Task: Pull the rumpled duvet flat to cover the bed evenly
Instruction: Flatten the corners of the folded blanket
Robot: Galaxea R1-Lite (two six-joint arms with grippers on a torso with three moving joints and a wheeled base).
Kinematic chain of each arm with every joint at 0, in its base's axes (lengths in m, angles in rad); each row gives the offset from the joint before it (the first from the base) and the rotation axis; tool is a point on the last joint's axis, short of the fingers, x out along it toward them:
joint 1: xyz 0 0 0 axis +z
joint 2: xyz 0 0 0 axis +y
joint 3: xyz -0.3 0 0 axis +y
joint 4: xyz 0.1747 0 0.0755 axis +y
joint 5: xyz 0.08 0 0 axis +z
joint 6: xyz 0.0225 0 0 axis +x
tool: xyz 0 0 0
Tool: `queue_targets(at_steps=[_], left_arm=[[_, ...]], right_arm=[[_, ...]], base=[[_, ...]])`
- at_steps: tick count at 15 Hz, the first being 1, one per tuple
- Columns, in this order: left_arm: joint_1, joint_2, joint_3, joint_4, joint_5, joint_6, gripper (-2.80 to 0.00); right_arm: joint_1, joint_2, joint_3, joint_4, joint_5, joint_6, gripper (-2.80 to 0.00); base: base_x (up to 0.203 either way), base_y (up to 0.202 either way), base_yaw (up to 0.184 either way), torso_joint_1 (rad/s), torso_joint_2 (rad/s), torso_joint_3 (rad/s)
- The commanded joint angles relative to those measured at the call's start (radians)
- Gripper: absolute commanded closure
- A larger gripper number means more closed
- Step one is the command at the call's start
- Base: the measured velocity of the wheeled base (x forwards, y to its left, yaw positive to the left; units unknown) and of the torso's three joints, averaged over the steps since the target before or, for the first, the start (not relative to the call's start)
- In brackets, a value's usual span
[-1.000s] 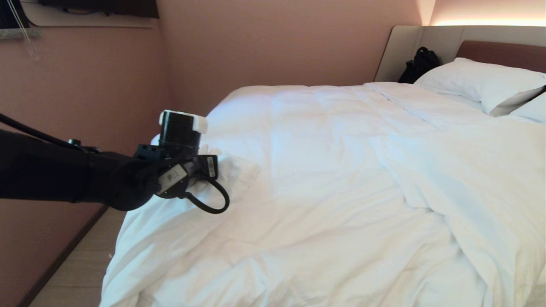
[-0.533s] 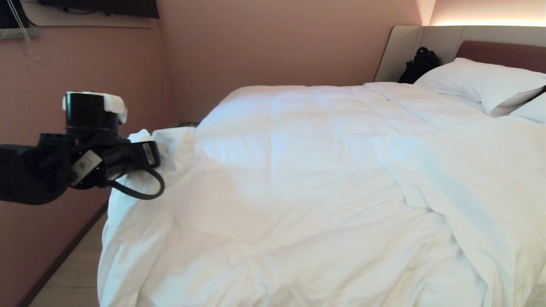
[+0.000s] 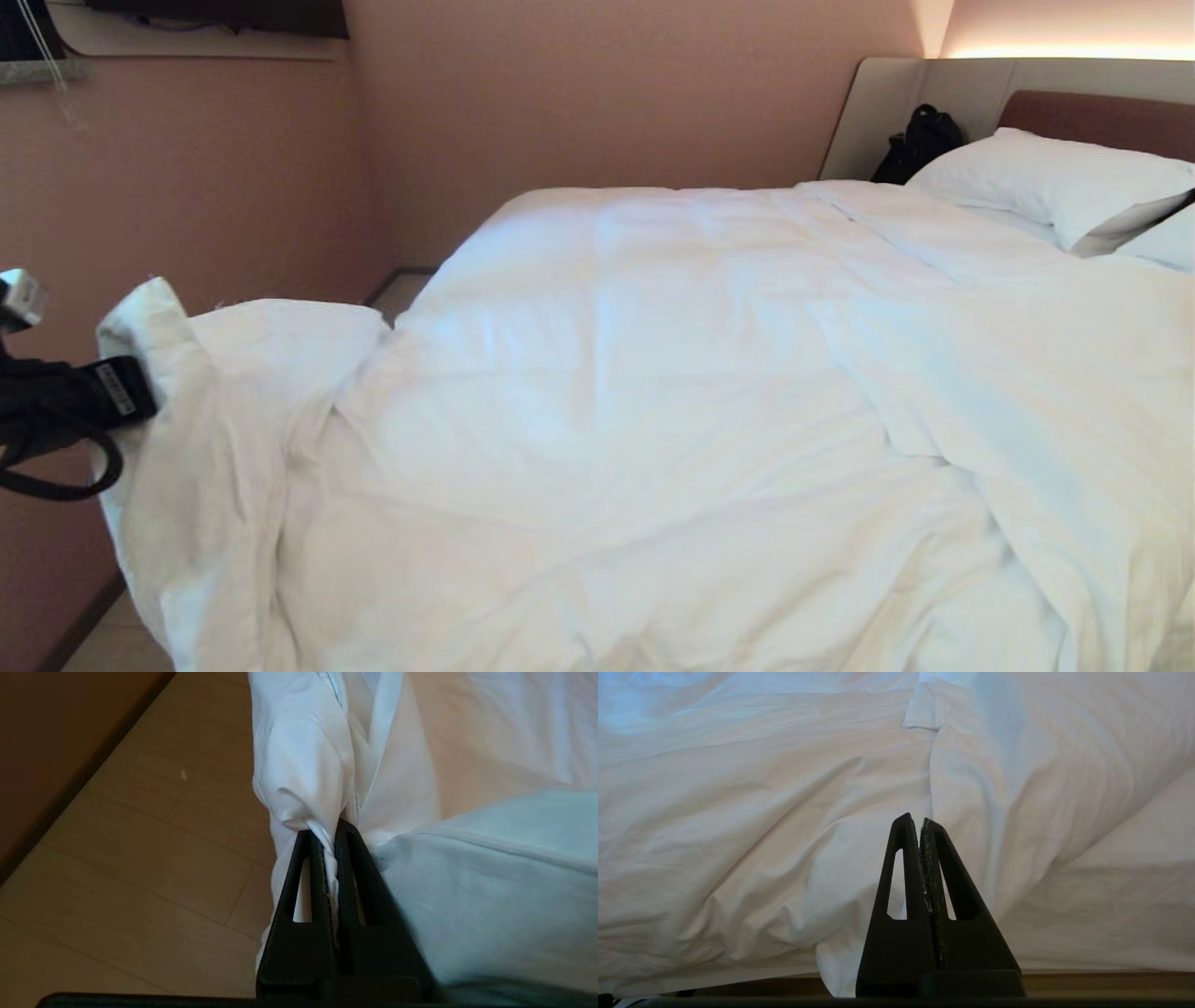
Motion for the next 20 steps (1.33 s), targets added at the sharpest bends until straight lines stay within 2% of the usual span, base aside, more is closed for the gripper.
queue_targets(at_steps=[1,3,4,6,9,11,12,15,17,20], left_arm=[[0.198,0.004,0.045,-0.002,-0.161,0.010,0.00],[0.339,0.042,0.079,-0.006,-0.281,0.020,0.00],[0.384,0.064,0.112,-0.009,-0.317,0.037,0.00],[0.455,0.093,0.156,-0.012,-0.381,0.087,0.00],[0.563,0.147,0.159,-0.013,-0.475,0.105,0.00],[0.634,0.189,0.175,-0.011,-0.534,0.147,0.00],[0.658,0.198,0.195,-0.013,-0.551,0.166,0.00],[0.706,0.207,0.215,-0.012,-0.566,0.171,0.00],[0.767,0.208,0.251,-0.012,-0.606,0.179,0.00],[0.821,0.227,0.276,-0.014,-0.619,0.222,0.00]], right_arm=[[0.000,0.001,0.000,0.000,0.000,-0.001,0.00],[0.000,0.001,0.000,0.000,0.000,-0.001,0.00],[0.000,0.001,0.000,0.000,0.000,-0.001,0.00],[0.000,0.001,0.000,0.000,0.000,-0.001,0.00],[0.000,0.001,0.000,-0.001,0.000,-0.001,0.00],[0.000,0.001,0.000,0.000,0.000,-0.001,0.00],[0.000,0.001,0.000,0.000,0.000,-0.001,0.00],[0.000,0.001,0.000,0.000,0.000,-0.001,0.00],[0.000,0.001,0.000,0.000,0.000,-0.001,0.00],[0.000,0.001,0.000,0.000,0.000,-0.001,0.00]], base=[[0.000,0.000,0.000,0.000,0.00,0.000],[0.000,0.000,0.000,0.000,0.00,0.000],[0.000,0.000,0.000,0.000,0.00,0.000],[0.000,0.000,0.000,0.000,0.00,0.000],[0.000,0.000,0.000,0.000,0.00,0.000],[0.000,0.000,0.000,0.000,0.00,0.000],[0.000,0.000,0.000,0.000,0.00,0.000],[0.000,0.000,0.000,0.000,0.00,0.000],[0.000,0.000,0.000,0.000,0.00,0.000],[0.000,0.000,0.000,0.000,0.00,0.000]])
